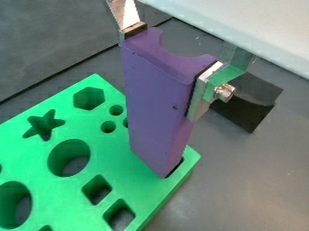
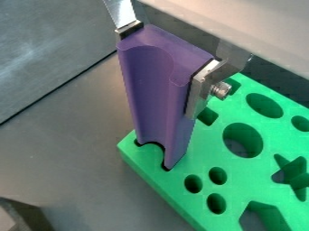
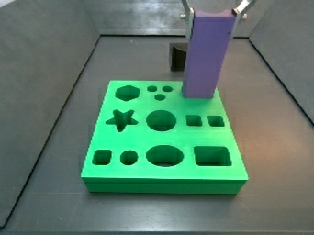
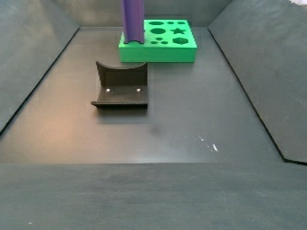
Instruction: Insert the arch object.
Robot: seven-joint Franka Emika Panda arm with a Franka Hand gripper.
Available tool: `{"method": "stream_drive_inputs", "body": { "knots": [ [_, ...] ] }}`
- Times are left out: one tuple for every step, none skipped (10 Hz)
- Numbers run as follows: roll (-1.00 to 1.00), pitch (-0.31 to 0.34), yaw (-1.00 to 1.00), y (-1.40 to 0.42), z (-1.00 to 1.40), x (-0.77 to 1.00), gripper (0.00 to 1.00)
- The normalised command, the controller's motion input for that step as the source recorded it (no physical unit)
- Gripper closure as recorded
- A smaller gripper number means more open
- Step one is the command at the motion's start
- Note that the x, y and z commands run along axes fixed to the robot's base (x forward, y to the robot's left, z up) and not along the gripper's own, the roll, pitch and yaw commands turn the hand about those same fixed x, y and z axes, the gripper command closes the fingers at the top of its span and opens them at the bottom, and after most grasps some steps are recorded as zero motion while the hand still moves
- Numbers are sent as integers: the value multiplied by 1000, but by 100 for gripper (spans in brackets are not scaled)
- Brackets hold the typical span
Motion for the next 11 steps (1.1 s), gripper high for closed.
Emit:
{"method": "stream_drive_inputs", "body": {
  "knots": [
    [36,7,0,71,-137,174,100],
    [0,0,0,60,-123,34,100],
    [0,0,0,29,-143,0,100],
    [0,0,-6,0,-169,0,100],
    [0,0,-11,0,-203,0,100],
    [0,0,-23,0,-206,0,100],
    [0,0,-31,0,-223,0,100],
    [3,0,-37,0,-251,20,100],
    [10,0,-34,0,-257,9,100],
    [13,0,-29,0,-246,17,100],
    [21,0,-29,0,-217,17,100]
  ]
}}
